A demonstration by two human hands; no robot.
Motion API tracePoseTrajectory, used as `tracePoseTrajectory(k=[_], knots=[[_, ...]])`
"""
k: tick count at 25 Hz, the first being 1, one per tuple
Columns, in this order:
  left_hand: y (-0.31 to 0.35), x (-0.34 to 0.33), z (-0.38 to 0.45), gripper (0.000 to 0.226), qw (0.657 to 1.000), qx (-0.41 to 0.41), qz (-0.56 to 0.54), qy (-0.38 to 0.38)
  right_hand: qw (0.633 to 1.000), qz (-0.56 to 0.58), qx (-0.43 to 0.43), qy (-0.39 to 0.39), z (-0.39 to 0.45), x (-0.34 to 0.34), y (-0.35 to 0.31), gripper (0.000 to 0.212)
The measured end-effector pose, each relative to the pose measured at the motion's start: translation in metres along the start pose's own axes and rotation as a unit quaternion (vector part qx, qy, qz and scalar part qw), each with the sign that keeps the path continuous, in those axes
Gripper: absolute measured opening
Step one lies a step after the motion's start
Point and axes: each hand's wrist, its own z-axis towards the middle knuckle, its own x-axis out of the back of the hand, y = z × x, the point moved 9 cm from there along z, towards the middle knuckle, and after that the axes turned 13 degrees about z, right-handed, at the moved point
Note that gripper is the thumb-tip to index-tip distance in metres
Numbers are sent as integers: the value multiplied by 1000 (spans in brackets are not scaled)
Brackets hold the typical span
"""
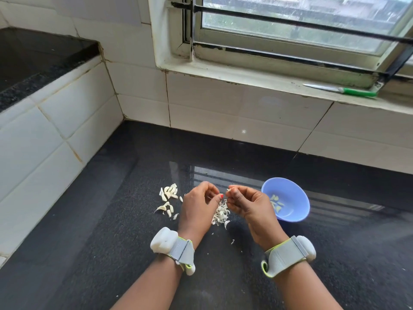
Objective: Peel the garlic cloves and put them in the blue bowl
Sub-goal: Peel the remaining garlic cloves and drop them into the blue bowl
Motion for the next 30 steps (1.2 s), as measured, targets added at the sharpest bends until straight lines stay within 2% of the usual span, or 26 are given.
tracePoseTrajectory(k=[2, 6, 19, 30], knots=[[3, 4, 1, 6, 1000, -3, -20, 7, 999, -49, 19, -6, 0, 0, -2, 8], [5, 5, 2, 9, 1000, 5, -23, 6, 993, -107, 48, -23, -1, -7, -9, 10], [11, 9, 5, 9, 1000, -15, 16, 6, 988, -133, 74, -22, 0, -12, -14, 8], [7, 13, 0, 6, 998, -1, 14, 63, 993, -97, 62, -32, 1, -20, -4, 11]])
